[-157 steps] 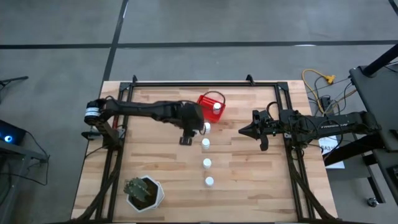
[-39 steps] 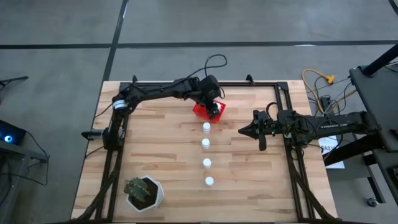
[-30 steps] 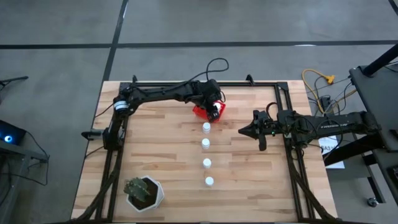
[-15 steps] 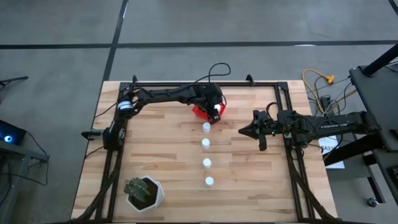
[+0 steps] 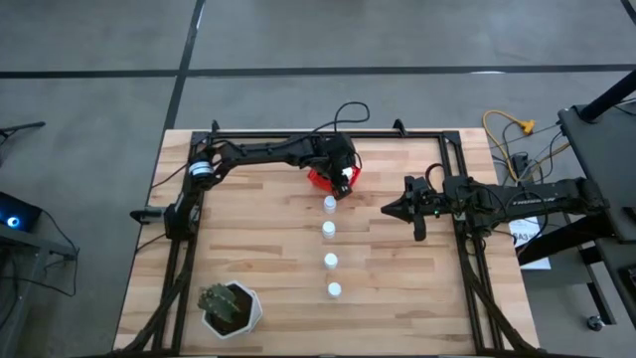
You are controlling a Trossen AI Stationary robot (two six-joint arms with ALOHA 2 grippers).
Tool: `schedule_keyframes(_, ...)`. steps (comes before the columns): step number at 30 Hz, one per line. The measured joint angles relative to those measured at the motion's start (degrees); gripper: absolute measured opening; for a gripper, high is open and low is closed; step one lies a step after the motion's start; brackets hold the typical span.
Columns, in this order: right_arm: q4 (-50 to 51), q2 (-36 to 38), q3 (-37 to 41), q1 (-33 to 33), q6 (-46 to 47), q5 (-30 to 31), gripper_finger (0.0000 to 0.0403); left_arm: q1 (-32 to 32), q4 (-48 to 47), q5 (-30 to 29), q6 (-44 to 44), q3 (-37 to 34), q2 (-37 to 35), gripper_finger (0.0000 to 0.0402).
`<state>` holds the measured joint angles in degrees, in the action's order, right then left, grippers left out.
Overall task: Pick and place pill bottles into a basket
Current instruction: Put the white pill bottle into the red bin
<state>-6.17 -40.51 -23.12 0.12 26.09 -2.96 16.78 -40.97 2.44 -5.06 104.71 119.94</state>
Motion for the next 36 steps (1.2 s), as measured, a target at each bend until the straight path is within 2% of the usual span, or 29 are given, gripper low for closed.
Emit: schedule_keyframes(36, 0.2, 0.0, 0.0, 0.0, -0.1, 0.1, 0.0008, 0.0, 1.4, -0.2, 1.3, -0.1, 2.8, 0.0140)
